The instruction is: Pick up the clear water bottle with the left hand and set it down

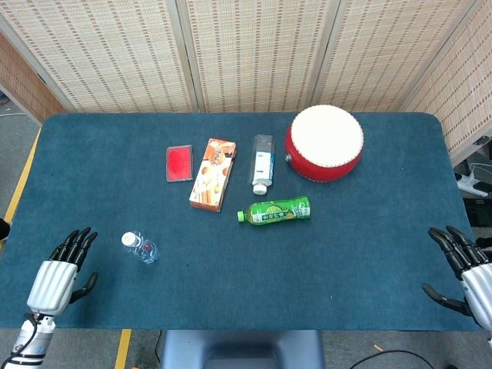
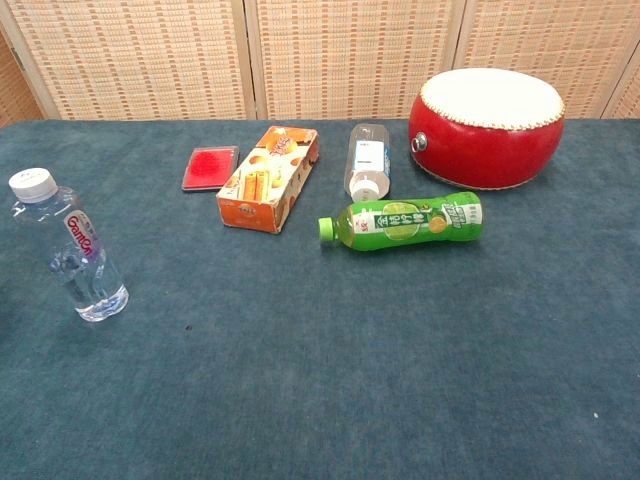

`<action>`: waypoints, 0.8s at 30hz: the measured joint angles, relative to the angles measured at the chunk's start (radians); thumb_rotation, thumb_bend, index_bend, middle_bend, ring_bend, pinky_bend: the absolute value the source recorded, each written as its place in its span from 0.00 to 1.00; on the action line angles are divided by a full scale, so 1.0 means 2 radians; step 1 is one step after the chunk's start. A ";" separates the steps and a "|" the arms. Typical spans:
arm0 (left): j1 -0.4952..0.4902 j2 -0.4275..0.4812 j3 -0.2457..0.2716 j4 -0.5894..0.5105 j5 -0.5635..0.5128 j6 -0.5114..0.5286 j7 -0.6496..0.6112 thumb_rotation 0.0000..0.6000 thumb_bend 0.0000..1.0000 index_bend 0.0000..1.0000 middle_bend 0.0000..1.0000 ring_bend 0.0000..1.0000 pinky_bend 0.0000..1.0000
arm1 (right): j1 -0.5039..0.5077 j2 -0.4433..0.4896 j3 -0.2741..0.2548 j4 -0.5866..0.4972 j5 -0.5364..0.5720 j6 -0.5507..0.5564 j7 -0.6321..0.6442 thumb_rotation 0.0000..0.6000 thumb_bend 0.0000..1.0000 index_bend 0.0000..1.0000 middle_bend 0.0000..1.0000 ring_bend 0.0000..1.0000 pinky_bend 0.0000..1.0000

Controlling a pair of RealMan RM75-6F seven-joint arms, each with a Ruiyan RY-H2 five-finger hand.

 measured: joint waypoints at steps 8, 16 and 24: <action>-0.017 -0.044 -0.026 0.017 -0.031 -0.022 -0.099 1.00 0.37 0.00 0.00 0.03 0.20 | 0.004 0.007 -0.012 -0.007 -0.014 -0.016 -0.007 1.00 0.11 0.04 0.08 0.03 0.19; -0.029 -0.069 -0.031 0.018 -0.041 -0.045 -0.207 1.00 0.37 0.00 0.00 0.03 0.19 | 0.009 0.016 -0.017 -0.002 -0.019 -0.020 0.014 1.00 0.11 0.04 0.08 0.03 0.19; -0.042 -0.110 -0.029 0.029 -0.038 -0.064 -0.300 1.00 0.37 0.00 0.00 0.03 0.19 | 0.013 0.017 -0.018 -0.005 -0.019 -0.029 0.011 1.00 0.11 0.05 0.08 0.03 0.19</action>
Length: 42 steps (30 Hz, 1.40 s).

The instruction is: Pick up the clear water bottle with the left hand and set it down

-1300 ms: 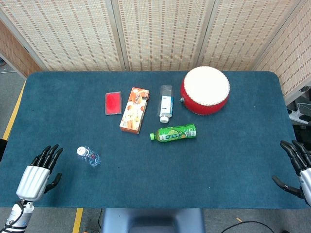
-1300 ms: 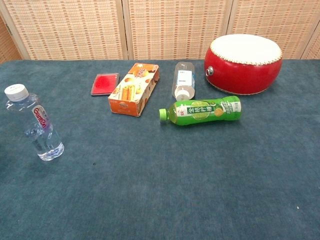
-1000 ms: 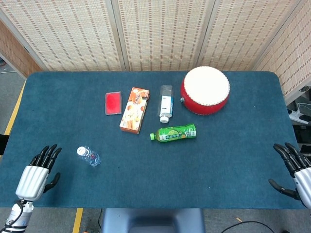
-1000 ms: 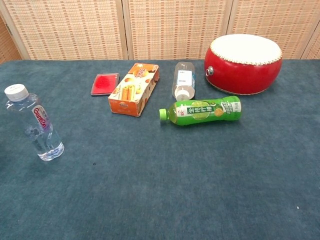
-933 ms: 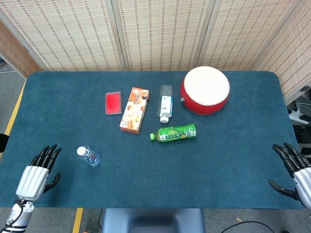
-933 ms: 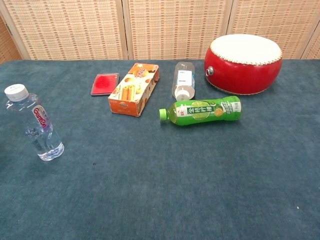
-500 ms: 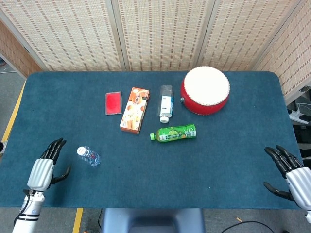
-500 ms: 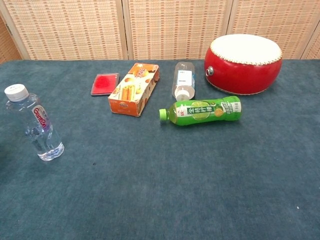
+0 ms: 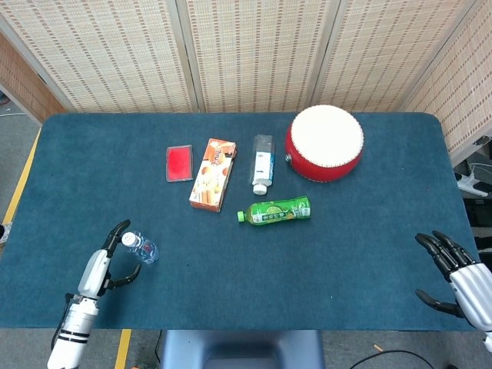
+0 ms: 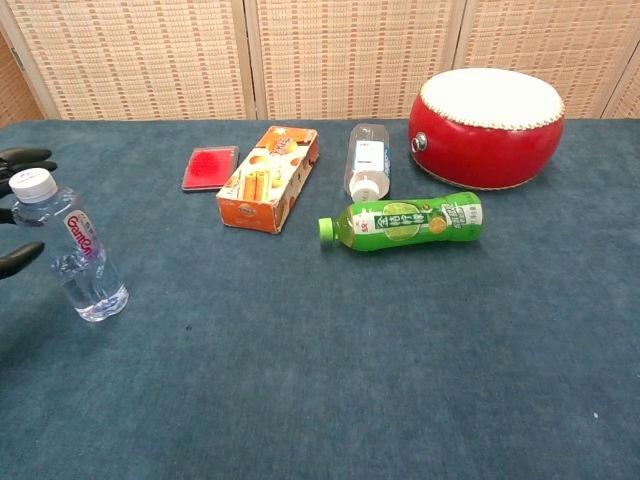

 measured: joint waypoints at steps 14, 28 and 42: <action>-0.009 -0.131 -0.032 0.133 0.002 0.057 -0.014 1.00 0.36 0.00 0.01 0.03 0.19 | 0.006 0.005 -0.002 -0.007 0.004 -0.013 0.000 1.00 0.11 0.05 0.08 0.03 0.19; -0.015 -0.154 -0.027 0.142 -0.020 0.028 -0.024 1.00 0.40 0.27 0.41 0.40 0.28 | 0.008 0.008 -0.005 -0.008 0.004 -0.017 0.002 1.00 0.11 0.05 0.08 0.03 0.19; -0.013 -0.149 -0.040 0.130 -0.003 0.076 -0.008 1.00 0.45 0.45 0.63 0.62 0.57 | 0.011 0.011 -0.007 -0.011 0.003 -0.024 0.000 1.00 0.11 0.06 0.08 0.03 0.19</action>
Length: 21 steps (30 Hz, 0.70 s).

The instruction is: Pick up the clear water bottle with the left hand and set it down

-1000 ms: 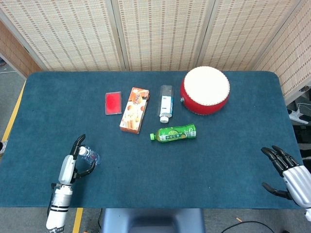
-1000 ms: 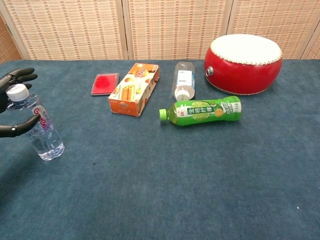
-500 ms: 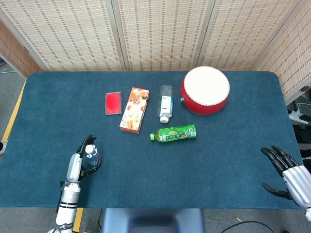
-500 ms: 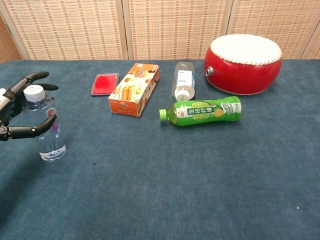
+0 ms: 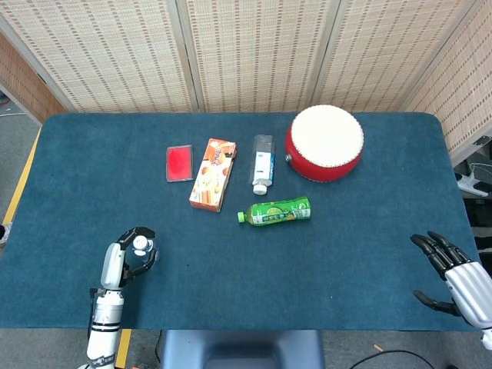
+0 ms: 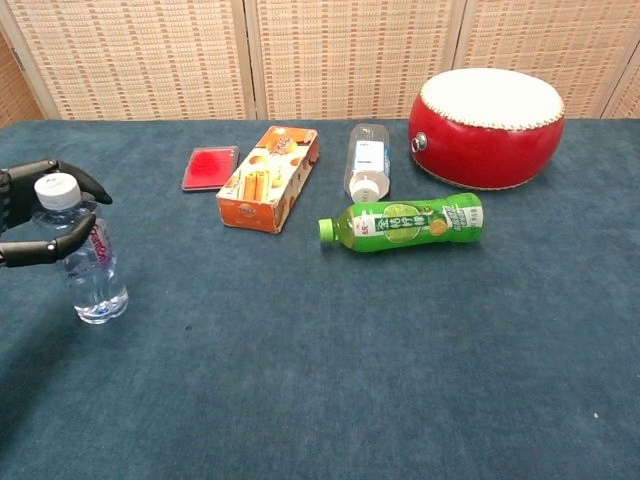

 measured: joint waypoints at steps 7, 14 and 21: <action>-0.009 0.038 -0.018 -0.030 0.030 0.036 0.071 1.00 0.44 0.47 0.65 0.64 0.61 | 0.001 0.002 -0.001 -0.001 0.000 -0.001 0.003 1.00 0.11 0.06 0.08 0.03 0.19; -0.019 0.080 -0.043 -0.047 0.054 0.066 0.218 1.00 0.44 0.50 0.68 0.67 0.65 | 0.001 0.002 -0.002 -0.001 -0.001 -0.001 0.003 1.00 0.11 0.06 0.08 0.03 0.19; -0.022 0.104 -0.048 -0.089 0.049 0.061 0.294 1.00 0.45 0.52 0.69 0.68 0.66 | 0.002 0.002 -0.002 -0.001 -0.001 -0.003 0.002 1.00 0.11 0.06 0.08 0.03 0.19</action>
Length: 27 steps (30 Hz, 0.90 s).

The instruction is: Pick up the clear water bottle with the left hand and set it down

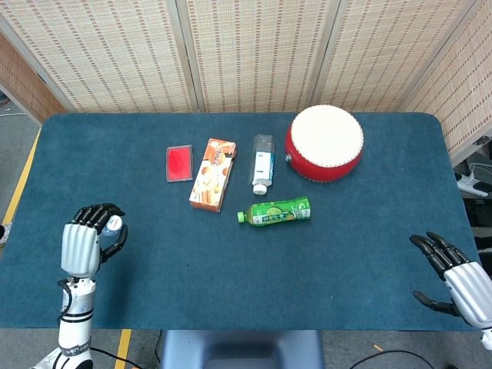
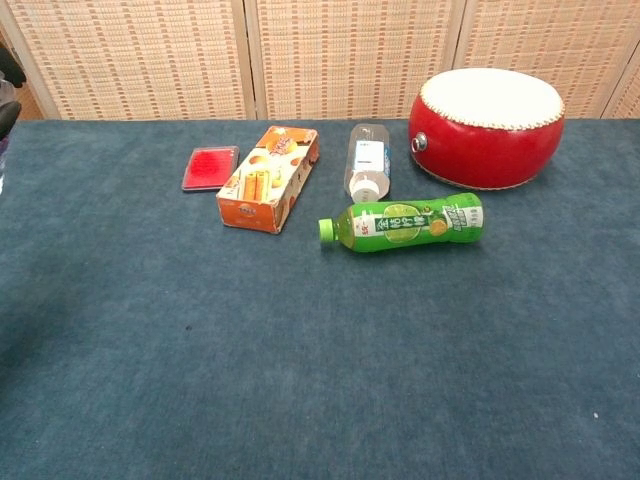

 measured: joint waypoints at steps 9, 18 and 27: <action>0.002 0.030 0.001 -0.087 -0.038 -0.036 -0.270 1.00 0.49 0.53 0.69 0.68 0.66 | 0.004 0.000 0.001 -0.001 0.002 -0.006 -0.002 1.00 0.11 0.06 0.08 0.03 0.19; 0.003 0.046 0.001 -0.129 -0.073 -0.068 -0.511 1.00 0.55 0.54 0.68 0.68 0.66 | 0.006 0.002 0.000 -0.004 0.004 -0.012 -0.004 1.00 0.11 0.06 0.08 0.03 0.19; -0.005 0.024 0.005 -0.059 -0.066 -0.043 -0.314 1.00 0.55 0.55 0.68 0.67 0.66 | 0.006 0.003 -0.001 -0.006 0.004 -0.015 -0.007 1.00 0.11 0.06 0.08 0.03 0.19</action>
